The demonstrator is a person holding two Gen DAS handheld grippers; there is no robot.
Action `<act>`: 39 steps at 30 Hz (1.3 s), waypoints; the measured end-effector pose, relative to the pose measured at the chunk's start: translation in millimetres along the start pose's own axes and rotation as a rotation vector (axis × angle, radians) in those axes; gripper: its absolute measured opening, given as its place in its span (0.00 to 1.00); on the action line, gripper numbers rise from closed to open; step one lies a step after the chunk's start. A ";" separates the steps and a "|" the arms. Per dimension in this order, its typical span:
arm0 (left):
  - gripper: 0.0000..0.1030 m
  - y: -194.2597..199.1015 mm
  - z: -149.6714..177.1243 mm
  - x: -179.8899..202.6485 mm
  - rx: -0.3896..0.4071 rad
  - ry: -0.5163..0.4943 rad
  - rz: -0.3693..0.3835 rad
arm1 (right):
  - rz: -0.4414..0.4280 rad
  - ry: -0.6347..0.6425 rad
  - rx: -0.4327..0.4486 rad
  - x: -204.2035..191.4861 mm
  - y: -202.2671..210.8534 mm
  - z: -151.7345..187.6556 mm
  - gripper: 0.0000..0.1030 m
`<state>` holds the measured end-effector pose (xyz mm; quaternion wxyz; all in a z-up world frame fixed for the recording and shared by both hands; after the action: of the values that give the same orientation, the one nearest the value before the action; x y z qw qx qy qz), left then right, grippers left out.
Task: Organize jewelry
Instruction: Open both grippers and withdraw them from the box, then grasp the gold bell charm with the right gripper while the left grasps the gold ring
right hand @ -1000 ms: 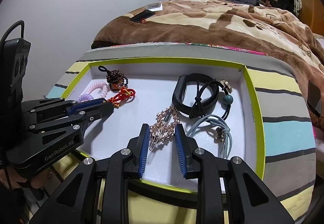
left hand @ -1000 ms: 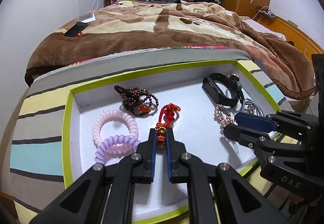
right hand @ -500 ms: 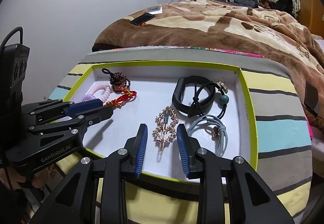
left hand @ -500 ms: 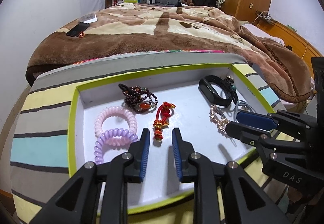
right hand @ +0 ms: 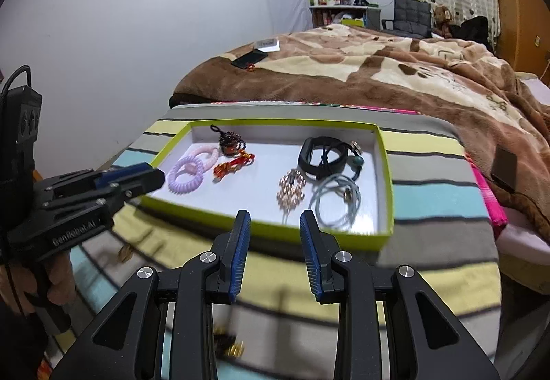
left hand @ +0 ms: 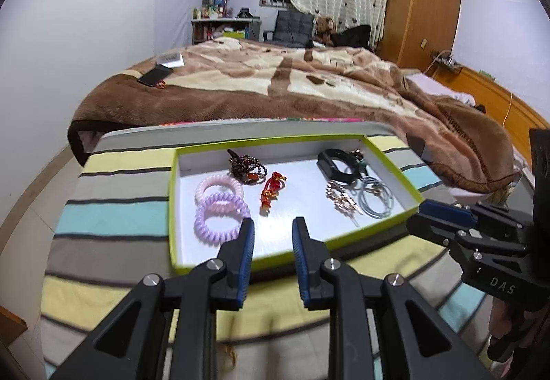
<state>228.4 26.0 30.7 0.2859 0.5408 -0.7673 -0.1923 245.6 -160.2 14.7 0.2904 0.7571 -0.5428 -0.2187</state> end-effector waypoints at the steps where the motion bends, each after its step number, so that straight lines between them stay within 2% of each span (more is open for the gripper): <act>1: 0.23 6.2 3.5 1.9 0.008 0.003 -0.001 | 0.001 0.000 0.004 -0.3 5.1 3.6 0.30; 8: 0.23 38.6 29.7 17.7 0.047 -0.004 -0.013 | 0.006 0.003 0.061 -4.2 46.4 28.3 0.30; 17: 0.23 71.1 64.5 33.9 0.075 -0.017 -0.039 | -0.001 -0.001 0.094 -9.1 79.9 61.2 0.30; 23: 0.24 87.4 82.7 43.9 0.089 -0.036 -0.058 | 0.003 -0.002 0.096 -9.1 92.2 79.2 0.30; 30: 0.30 100.3 101.3 50.0 0.094 -0.016 -0.072 | -0.009 -0.001 0.091 -10.8 102.8 97.8 0.30; 39: 0.30 108.9 119.9 52.5 0.077 -0.014 -0.094 | -0.020 -0.008 0.087 -11.3 111.9 110.0 0.30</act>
<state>59.3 12.1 17.2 0.2500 0.5855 -0.7499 -0.1797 93.1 -198.8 9.7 0.2531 0.7736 -0.5451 -0.2009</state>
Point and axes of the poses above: each gripper's, at about its wrist camera, not at the fingertips, and y roughly against the way its jaws point, x to its right, z to its underside, the point moved 1 cm from there along -y, roughly the way its jaws point, and after that the axes turned 10 degrees about z, right-handed, at the moved point
